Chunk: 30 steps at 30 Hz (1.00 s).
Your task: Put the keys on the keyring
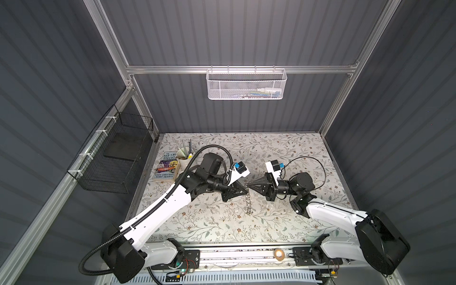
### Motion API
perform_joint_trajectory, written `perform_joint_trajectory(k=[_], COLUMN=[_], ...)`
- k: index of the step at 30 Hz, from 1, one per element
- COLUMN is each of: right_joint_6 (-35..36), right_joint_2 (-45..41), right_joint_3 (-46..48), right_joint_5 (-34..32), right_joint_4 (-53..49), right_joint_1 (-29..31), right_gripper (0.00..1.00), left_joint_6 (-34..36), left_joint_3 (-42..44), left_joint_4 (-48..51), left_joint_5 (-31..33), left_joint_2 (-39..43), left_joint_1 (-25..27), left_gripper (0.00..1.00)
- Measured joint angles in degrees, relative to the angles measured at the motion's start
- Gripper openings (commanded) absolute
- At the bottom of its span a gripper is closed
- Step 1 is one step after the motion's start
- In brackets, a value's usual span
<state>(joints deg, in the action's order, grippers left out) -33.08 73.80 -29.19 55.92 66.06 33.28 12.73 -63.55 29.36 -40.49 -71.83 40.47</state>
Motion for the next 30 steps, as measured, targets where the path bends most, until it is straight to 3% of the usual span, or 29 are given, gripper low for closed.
perform_joint_trajectory(k=[4, 16, 24, 30], right_joint_6=[-1.5, -4.2, -5.3, -5.4], right_joint_2=[1.2, 3.1, 4.6, 4.6], right_joint_3=[0.7, 0.9, 0.9, 0.9], right_joint_5=[-0.3, -0.9, -1.8, -1.7], right_joint_4=[2.1, 7.0, 8.7, 9.9], right_joint_1=[-0.1, -0.1, 0.5, 0.8], right_gripper=[0.00, 0.00, 0.00, 0.00], left_joint_6=[-2.9, -4.9, -5.6, -6.9], left_joint_3=[3.3, 4.3, 3.6, 4.9], left_joint_4=[-5.2, -8.3, -8.2, -8.6], left_joint_5=[-1.3, -1.6, -1.4, 2.4], left_joint_2=[0.3, -0.4, -2.8, -1.1], left_joint_1=[0.0, 0.0, 0.0, 0.0], left_gripper=[0.00, 0.01, 0.25, 0.42])
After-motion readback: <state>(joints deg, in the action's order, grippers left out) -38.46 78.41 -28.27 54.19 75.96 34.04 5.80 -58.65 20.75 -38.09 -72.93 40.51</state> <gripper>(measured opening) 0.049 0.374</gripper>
